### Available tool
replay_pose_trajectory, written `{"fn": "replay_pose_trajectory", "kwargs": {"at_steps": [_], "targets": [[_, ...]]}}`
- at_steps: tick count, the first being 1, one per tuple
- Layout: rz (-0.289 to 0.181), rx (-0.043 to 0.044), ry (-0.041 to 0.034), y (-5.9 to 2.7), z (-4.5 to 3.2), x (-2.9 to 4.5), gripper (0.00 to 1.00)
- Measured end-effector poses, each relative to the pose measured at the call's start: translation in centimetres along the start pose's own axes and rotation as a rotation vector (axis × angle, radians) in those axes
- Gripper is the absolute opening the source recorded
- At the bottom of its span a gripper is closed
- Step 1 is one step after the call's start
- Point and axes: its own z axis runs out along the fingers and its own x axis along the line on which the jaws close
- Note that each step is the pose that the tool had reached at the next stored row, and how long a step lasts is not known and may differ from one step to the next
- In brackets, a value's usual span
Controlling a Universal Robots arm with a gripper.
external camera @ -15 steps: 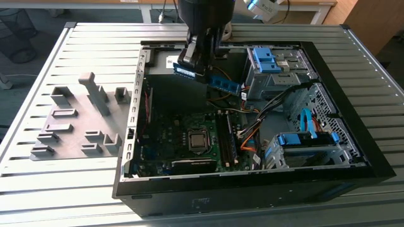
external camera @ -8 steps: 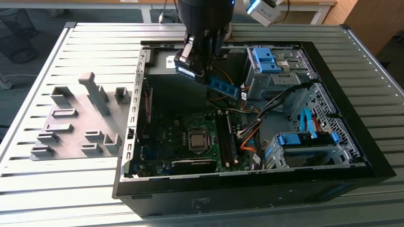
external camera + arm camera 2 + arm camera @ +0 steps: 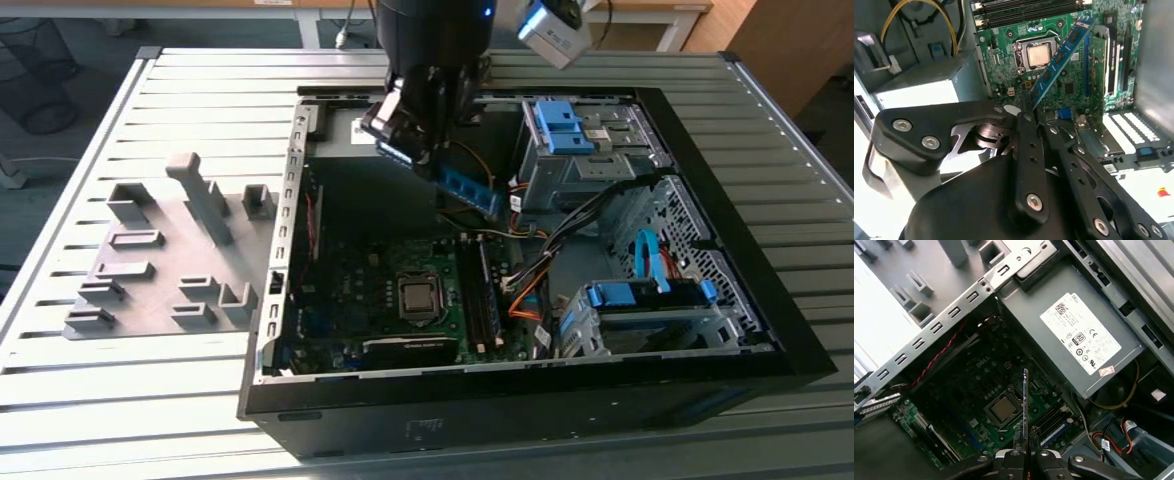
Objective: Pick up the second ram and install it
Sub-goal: 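Insert the second ram into the second slot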
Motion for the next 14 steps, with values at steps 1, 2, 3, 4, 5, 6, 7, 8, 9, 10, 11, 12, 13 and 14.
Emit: {"fn": "replay_pose_trajectory", "kwargs": {"at_steps": [1, 2, 3, 4, 5, 6, 7, 8, 9, 10, 11, 12, 13, 14], "targets": [[0.016, 0.0000, 0.0000, 0.00, 0.04, 0.00, 0.14], [0.031, 0.0001, 0.0001, 0.01, 0.08, -0.01, 0.14], [0.046, 0.0002, 0.0002, 0.01, 0.12, -0.01, 0.14], [0.062, 0.0002, 0.0002, 0.01, 0.16, -0.01, 0.14], [0.077, 0.0003, 0.0003, 0.01, 0.20, -0.01, 0.14], [0.092, 0.0003, 0.0004, 0.02, 0.24, -0.02, 0.14], [0.107, 0.0004, 0.0005, 0.02, 0.28, -0.02, 0.14], [0.123, 0.0004, 0.0005, 0.02, 0.32, -0.02, 0.14], [0.138, 0.0005, 0.0007, 0.03, 0.36, -0.02, 0.14], [0.153, 0.0006, 0.0007, 0.03, 0.40, -0.03, 0.14], [0.168, 0.0006, 0.0008, 0.03, 0.43, -0.03, 0.14], [0.183, 0.0007, 0.0008, 0.04, 0.47, -0.04, 0.14], [0.197, 0.0007, 0.0009, 0.04, 0.50, -0.04, 0.14], [0.212, 0.0008, 0.0010, 0.04, 0.54, -0.04, 0.14]]}}
